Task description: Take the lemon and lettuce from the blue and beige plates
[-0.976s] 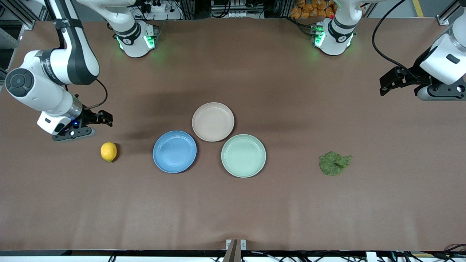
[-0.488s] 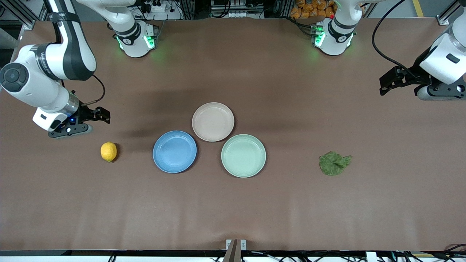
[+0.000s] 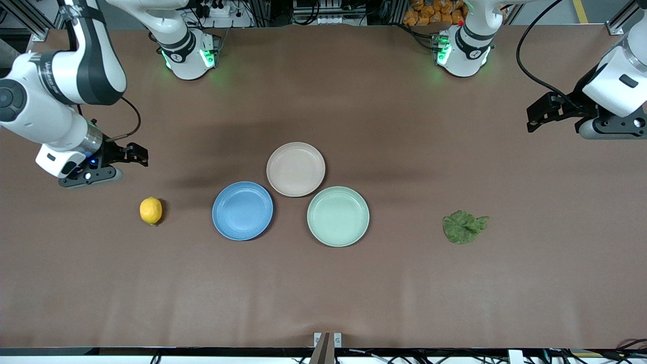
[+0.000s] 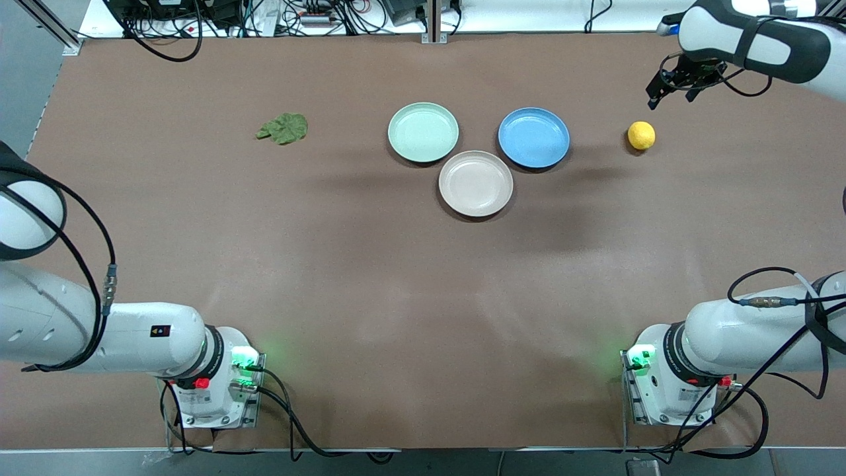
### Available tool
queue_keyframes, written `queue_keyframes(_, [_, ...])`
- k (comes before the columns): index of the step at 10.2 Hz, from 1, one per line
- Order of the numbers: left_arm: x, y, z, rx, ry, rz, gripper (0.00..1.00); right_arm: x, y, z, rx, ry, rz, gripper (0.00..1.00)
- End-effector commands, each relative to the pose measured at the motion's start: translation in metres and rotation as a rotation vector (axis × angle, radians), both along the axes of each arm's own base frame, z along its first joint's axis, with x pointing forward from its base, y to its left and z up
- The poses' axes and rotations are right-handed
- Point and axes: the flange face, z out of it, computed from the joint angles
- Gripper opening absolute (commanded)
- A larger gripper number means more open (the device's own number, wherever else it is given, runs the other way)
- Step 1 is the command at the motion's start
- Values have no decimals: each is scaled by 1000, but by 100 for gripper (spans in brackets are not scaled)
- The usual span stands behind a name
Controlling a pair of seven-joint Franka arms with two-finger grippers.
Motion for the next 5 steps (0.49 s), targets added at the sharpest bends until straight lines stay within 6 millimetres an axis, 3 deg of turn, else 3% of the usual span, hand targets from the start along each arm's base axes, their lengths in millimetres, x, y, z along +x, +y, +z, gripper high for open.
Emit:
queue_keyframes(1, [-2,1,6,7,4,-19,100,2,-4,38,-13,20,7,100])
queue_keyframes(5, [-4,-5,7,8,2,-30,100,2,-4,63,-14,51,1,100])
